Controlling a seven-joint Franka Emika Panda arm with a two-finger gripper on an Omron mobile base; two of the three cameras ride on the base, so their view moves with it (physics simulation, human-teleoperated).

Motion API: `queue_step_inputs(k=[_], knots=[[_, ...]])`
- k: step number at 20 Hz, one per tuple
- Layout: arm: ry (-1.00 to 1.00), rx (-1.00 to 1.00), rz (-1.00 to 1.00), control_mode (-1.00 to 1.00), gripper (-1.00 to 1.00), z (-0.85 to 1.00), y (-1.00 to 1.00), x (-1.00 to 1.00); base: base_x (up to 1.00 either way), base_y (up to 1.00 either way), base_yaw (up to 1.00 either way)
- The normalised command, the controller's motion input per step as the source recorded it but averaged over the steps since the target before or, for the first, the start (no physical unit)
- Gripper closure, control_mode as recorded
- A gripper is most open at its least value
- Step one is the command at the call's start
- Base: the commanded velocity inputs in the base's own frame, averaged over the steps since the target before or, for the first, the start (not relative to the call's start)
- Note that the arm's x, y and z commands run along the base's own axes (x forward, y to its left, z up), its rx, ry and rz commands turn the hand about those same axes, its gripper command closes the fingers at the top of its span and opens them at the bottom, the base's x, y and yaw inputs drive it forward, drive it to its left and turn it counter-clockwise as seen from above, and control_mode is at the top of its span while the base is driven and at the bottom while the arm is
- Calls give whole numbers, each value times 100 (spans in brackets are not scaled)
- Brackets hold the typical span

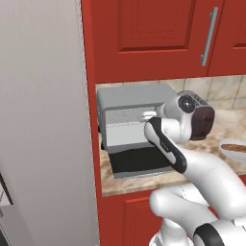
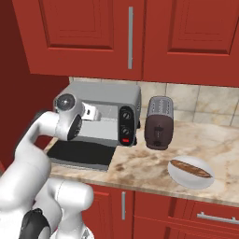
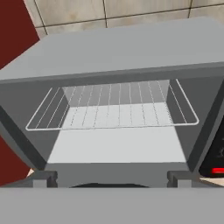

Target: Pull the toaster oven rack outwards. Pick up the baguette from the plate and place it on the toaster oven rack. Close the toaster oven door fully and set the temperature to the lowest setting.

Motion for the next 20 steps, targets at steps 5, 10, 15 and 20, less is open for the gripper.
queue_step_inputs(k=[5, 10, 15, 20], knots=[[-11, -5, -1, -100, -100, -36, 0, 28, 0, 0, 0], [-1, -7, -1, -100, -100, -10, 0, 34, 0, 0, 0], [2, -3, 0, -100, -100, 0, 0, 34, 0, 0, 0], [0, 0, 0, -100, -100, 0, 0, 15, 0, 0, 0]])
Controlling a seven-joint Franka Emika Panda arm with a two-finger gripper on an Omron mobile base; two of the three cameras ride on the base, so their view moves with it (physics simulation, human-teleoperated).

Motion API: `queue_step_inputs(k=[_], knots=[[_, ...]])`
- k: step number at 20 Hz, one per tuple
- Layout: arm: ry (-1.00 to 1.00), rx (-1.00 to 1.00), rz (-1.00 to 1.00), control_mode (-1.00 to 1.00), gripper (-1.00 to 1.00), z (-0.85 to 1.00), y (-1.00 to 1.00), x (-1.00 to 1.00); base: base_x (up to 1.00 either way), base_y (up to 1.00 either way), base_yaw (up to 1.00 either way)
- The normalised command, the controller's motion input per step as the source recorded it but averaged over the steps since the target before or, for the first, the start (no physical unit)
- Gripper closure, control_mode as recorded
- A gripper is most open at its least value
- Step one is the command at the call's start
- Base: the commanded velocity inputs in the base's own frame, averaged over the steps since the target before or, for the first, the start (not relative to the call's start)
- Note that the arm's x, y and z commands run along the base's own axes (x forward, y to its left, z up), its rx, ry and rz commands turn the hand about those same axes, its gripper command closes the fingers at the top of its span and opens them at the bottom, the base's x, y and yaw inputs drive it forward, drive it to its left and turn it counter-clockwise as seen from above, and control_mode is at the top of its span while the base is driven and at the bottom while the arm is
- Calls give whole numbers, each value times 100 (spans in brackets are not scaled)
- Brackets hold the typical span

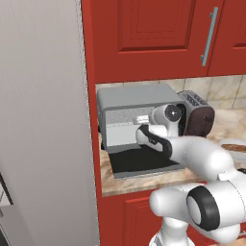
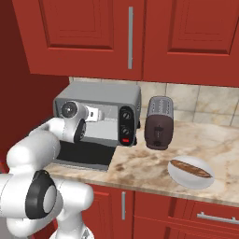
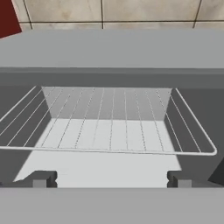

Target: Pull the toaster oven rack outwards. Pick up the baguette from the plate and place it on the toaster oven rack. Close the toaster oven door fully and set the temperature to the lowest setting.

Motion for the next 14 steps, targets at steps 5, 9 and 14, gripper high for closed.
queue_step_inputs(k=[5, 9, 14], knots=[[0, 0, 0, -100, -100, 0, 0, 18, 0, 0, 0], [0, 0, 0, -100, -100, 0, 0, 26, 0, 0, 0], [0, 0, 0, -100, -100, -6, 0, 18, 0, 0, 0]])
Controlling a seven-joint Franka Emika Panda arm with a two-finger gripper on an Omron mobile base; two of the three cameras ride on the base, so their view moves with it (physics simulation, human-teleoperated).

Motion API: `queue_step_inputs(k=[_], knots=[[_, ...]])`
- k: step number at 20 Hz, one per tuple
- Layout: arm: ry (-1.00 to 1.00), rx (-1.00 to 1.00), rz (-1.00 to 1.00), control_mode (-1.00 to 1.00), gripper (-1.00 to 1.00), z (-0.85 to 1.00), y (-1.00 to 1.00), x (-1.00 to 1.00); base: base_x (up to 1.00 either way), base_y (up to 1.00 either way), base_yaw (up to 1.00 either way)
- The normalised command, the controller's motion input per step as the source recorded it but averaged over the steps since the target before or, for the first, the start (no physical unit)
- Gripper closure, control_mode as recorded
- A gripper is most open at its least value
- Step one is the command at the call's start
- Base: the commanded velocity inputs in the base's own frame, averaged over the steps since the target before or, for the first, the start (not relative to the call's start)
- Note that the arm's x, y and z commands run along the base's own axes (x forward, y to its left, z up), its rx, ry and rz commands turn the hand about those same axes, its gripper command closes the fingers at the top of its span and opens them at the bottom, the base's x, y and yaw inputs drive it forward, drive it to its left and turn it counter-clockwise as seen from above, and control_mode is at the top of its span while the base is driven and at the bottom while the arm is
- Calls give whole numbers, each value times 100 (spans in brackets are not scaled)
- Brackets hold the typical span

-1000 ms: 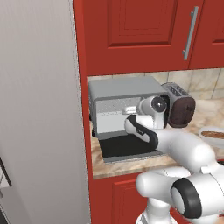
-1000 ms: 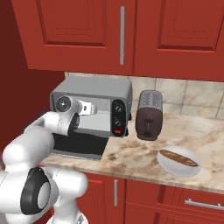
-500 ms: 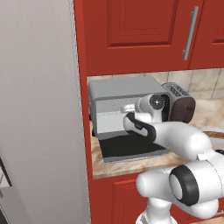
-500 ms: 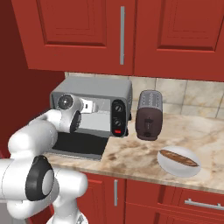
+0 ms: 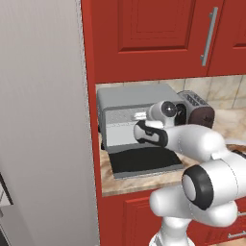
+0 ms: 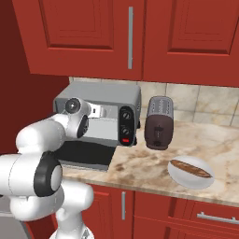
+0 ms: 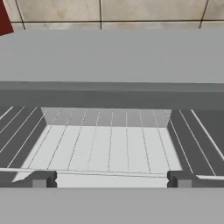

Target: Pull the toaster oven rack outwards. Pick up the baguette from the plate and place it on the toaster oven rack. Close the toaster oven door fully and set the temperature to the lowest setting.

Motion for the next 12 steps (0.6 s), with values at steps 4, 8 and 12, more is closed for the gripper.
queue_step_inputs(k=[4, 8, 12], knots=[[0, 0, 0, -100, -100, -18, 0, 9, 0, 0, 0], [0, -1, 0, -100, -100, -10, 0, 17, 0, 0, 0], [0, -2, 0, -100, -100, -11, 0, 19, 0, 0, 0]])
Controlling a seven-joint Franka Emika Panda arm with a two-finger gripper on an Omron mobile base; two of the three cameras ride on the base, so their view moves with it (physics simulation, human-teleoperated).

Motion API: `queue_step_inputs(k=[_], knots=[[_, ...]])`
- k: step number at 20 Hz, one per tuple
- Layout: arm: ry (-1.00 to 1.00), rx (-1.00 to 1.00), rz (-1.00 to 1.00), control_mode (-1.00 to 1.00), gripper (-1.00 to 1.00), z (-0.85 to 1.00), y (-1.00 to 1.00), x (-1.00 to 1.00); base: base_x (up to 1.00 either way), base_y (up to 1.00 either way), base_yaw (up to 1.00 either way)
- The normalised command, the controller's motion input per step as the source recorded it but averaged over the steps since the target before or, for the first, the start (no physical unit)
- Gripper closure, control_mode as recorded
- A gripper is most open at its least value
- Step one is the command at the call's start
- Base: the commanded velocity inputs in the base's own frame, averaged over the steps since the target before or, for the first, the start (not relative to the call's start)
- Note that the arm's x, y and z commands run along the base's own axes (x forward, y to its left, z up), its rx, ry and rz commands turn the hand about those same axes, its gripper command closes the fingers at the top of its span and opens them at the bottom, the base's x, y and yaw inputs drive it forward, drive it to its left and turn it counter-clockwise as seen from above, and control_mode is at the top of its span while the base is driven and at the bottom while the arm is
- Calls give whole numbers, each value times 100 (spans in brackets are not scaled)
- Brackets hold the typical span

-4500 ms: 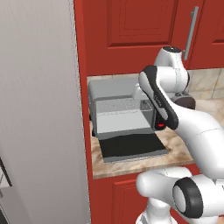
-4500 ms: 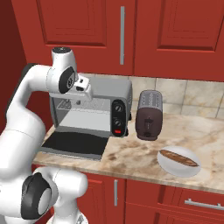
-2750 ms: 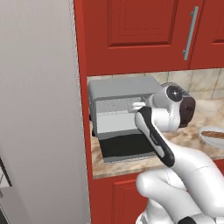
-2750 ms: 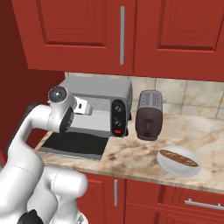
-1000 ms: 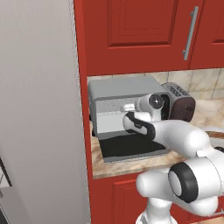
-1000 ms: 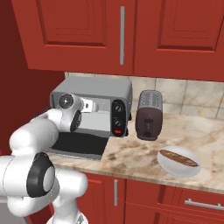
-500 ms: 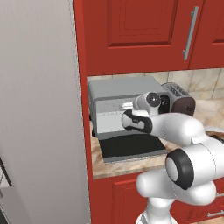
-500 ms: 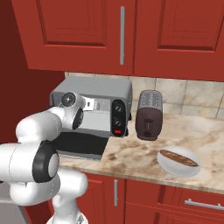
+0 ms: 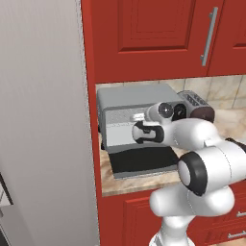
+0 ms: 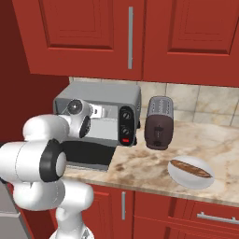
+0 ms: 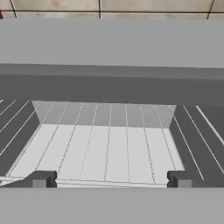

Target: Pull the toaster oven rack outwards. Pick up the baguette from the plate and place it on the toaster oven rack. Close the toaster oven door fully and set the temperature to the lowest setting.

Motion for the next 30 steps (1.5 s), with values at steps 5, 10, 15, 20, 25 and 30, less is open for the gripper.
queue_step_inputs(k=[5, 10, 15, 20, 25, 30], knots=[[0, -2, 0, -100, -100, -16, 0, 18, 0, 0, 0], [0, -2, 0, -100, -100, -17, 0, 15, 0, 0, 0], [0, 0, 0, -100, -100, -11, 0, 13, 0, 0, 0], [0, 0, 0, -100, -100, -6, 0, 11, 0, 0, 0], [0, 0, 0, -100, -100, 0, 0, 10, 0, 0, 0], [0, 0, 0, -100, -100, 0, 0, 10, 0, 0, 0]])
